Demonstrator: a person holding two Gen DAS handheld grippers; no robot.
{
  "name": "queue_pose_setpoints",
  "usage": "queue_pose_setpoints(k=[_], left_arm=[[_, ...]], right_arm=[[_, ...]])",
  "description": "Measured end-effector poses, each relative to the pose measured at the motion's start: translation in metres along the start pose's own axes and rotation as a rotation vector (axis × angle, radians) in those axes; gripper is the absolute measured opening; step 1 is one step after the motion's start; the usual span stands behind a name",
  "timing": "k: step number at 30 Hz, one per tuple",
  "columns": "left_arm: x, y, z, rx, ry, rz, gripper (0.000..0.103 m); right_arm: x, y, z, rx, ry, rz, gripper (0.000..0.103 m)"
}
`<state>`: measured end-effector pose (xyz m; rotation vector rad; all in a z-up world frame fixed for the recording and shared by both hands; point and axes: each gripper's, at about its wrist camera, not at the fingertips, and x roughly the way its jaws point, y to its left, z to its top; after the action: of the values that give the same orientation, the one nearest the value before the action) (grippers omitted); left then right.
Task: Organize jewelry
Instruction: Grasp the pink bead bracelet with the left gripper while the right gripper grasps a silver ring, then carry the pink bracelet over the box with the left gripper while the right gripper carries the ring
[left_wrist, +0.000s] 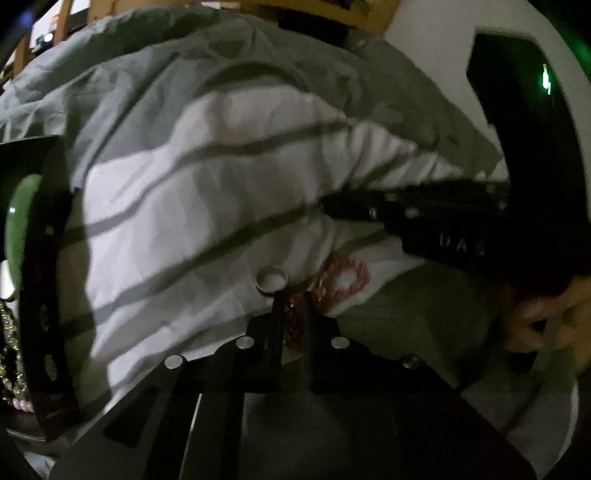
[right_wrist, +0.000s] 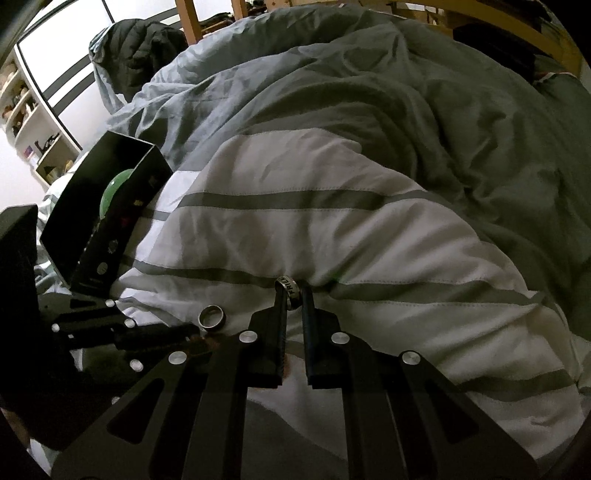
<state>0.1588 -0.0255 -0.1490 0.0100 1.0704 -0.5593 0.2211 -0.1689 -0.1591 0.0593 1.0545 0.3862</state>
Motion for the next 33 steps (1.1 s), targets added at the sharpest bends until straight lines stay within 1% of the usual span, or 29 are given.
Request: queue_pose_setpoints(k=[2, 5, 8, 11, 19, 25, 33], left_arm=[[-0.006, 0.004, 0.001, -0.022, -0.019, -0.005, 0.008], [-0.009, 0.009, 0.003, -0.041, -0.026, -0.008, 0.008], [-0.015, 0.01, 0.005, -0.045, -0.043, -0.005, 0.008], [-0.029, 0.013, 0.01, -0.051, -0.076, -0.006, 0.008], [-0.055, 0.004, 0.02, -0.052, -0.135, 0.003, 0.008], [-0.076, 0.001, 0.017, -0.043, -0.157, 0.045, 0.008], [-0.109, 0.011, 0.017, -0.051, -0.203, 0.11, 0.008]], right_arm=[[-0.002, 0.0, 0.0, 0.004, -0.006, -0.001, 0.009], [-0.005, 0.0, 0.0, 0.007, -0.011, 0.007, 0.009], [-0.01, 0.002, 0.0, 0.004, -0.019, 0.013, 0.009], [-0.016, 0.005, -0.001, -0.005, -0.03, 0.01, 0.009], [-0.043, 0.022, 0.002, -0.044, -0.061, -0.003, 0.009], [-0.063, 0.034, 0.006, -0.065, -0.08, -0.02, 0.009], [-0.076, 0.056, 0.011, -0.104, -0.085, -0.042, 0.009]])
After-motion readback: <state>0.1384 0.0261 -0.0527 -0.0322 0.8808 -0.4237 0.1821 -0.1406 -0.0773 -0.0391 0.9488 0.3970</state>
